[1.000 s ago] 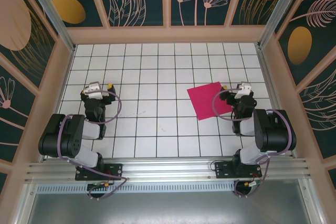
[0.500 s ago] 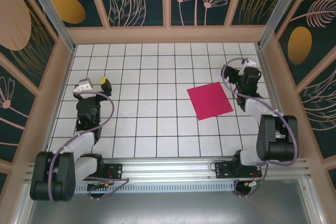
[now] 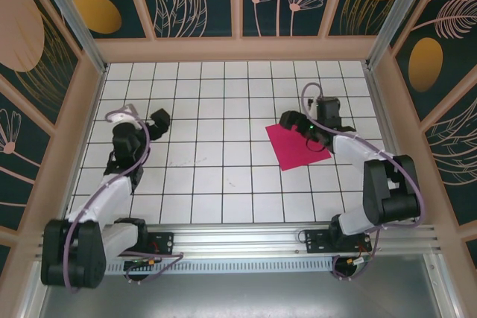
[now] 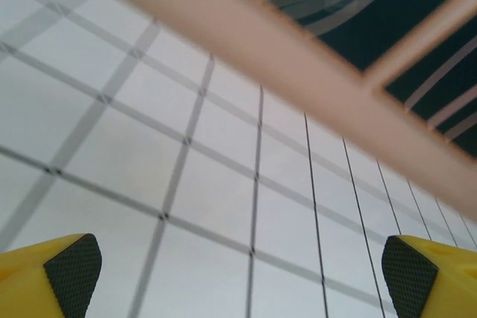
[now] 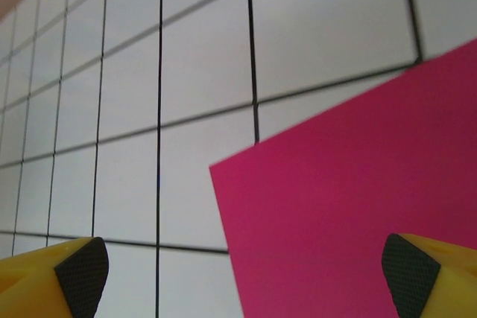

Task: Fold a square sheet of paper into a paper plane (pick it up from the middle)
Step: Move the square sheet of paper to the center of the table.

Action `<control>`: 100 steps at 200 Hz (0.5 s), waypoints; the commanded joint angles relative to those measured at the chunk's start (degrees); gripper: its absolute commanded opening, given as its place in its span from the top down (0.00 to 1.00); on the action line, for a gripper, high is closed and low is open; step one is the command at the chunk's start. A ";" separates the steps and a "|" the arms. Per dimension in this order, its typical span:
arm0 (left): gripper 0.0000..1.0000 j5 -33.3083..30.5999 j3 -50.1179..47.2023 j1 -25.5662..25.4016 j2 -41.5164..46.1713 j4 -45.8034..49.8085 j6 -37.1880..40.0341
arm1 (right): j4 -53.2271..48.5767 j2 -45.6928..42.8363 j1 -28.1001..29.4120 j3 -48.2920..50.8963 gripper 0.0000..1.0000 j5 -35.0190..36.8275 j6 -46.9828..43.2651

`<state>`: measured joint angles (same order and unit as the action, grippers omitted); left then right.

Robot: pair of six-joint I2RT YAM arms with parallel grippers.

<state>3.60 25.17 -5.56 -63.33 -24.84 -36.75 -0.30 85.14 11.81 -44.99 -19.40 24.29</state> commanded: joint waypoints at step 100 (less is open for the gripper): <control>0.01 8.18 4.65 -9.86 -8.21 7.29 -2.89 | -5.78 8.35 11.25 1.25 0.04 8.76 9.52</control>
<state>10.26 28.10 -14.94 -71.20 -18.90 -39.16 -5.30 92.12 20.60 -45.01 -10.70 28.97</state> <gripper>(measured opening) 0.986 0.966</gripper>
